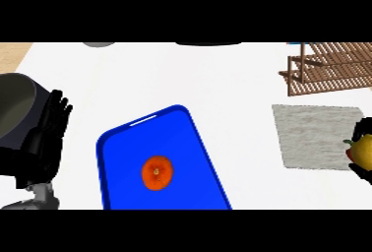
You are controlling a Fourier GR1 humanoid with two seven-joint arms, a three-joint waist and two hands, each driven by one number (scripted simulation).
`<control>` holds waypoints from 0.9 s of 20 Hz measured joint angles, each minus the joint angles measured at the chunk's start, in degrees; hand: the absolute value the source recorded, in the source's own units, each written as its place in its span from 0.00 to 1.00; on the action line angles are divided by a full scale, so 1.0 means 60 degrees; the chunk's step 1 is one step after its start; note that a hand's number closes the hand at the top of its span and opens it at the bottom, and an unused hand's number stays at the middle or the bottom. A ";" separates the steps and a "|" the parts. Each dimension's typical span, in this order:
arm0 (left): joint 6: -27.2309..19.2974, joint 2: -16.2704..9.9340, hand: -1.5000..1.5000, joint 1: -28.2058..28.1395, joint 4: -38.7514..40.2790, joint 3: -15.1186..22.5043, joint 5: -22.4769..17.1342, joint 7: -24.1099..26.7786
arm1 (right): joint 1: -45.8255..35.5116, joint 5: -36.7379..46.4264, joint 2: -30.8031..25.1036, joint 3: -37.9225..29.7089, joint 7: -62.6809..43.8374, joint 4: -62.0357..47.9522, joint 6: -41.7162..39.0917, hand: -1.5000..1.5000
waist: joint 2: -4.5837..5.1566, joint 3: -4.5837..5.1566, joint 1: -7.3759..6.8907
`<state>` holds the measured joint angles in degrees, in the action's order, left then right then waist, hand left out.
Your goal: Pick the lemon from the placemat and place it in the tiered shelf
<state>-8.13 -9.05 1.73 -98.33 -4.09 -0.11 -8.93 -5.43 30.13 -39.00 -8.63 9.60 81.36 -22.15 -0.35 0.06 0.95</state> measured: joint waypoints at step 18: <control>0.0036 0.0088 0.50 0.0421 0.0115 -0.0022 0.0113 -0.0202 | -0.1704 -0.3217 -0.1132 -0.4118 -0.3473 0.1130 -0.0793 1.00 | 0.0051 -0.0004 -0.0161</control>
<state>-7.92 -8.52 4.26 -97.64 -4.23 0.58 -10.14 -15.66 10.82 -45.80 -33.34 -11.23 88.14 -26.90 -0.04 0.03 -0.01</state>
